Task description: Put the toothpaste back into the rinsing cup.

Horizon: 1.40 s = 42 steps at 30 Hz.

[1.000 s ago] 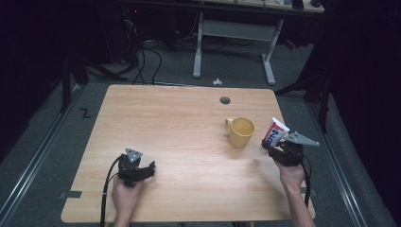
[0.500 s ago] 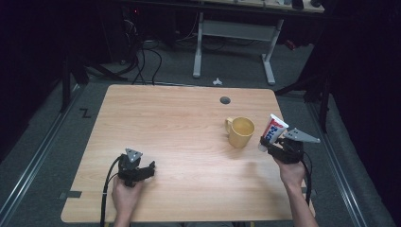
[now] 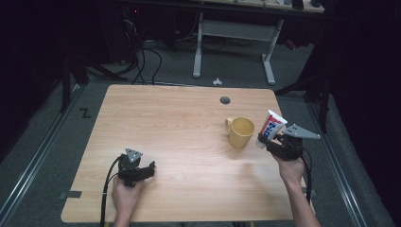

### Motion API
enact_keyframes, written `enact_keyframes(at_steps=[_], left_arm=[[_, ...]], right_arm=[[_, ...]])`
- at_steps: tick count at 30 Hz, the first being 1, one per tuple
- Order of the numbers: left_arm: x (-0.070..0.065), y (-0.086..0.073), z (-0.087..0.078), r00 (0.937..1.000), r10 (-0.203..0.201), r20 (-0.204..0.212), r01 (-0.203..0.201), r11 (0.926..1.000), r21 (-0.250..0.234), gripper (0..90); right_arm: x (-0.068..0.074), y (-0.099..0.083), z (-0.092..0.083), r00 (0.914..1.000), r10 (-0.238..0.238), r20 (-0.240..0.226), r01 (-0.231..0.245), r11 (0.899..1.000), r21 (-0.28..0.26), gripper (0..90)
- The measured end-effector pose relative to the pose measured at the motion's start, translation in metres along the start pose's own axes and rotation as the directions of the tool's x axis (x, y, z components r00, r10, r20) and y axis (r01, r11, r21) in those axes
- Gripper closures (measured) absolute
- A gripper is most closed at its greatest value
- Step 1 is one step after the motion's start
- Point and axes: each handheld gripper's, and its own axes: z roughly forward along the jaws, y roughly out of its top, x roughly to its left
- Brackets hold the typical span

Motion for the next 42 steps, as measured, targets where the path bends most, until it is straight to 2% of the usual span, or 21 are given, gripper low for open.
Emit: enact_keyframes(at_steps=[10, 23, 29, 31, 42], left_arm=[[0.0, 0.0, 0.0, 1.0, 0.0, 0.0, 0.0, 1.0, 0.0, 21.9], [0.0, 0.0, 0.0, 1.0, 0.0, 0.0, 0.0, 1.0, 0.0, 21.9], [0.0, 0.0, 0.0, 1.0, 0.0, 0.001, 0.0, 1.0, 0.0, 21.9], [0.0, 0.0, 0.0, 1.0, 0.0, 0.001, 0.0, 1.0, 0.001, 21.9], [0.0, 0.0, 0.0, 1.0, 0.0, 0.0, 0.0, 1.0, 0.0, 21.9]], right_arm=[[0.006, 0.016, 0.001, 0.9993, -0.034, -0.019, 0.033, 0.999, -0.017, 60.6], [0.014, 0.038, 0.017, 0.9967, -0.07, -0.04, 0.069, 0.997, -0.026, 60.5], [0.015, 0.044, 0.024, 0.996, -0.074, -0.051, 0.072, 0.997, -0.034, 60.5], [0.014, 0.045, 0.03, 0.9965, -0.061, -0.058, 0.059, 0.998, -0.027, 60.5], [0.012, 0.049, 0.044, 0.9969, -0.054, -0.058, 0.053, 0.998, -0.017, 60.3]])
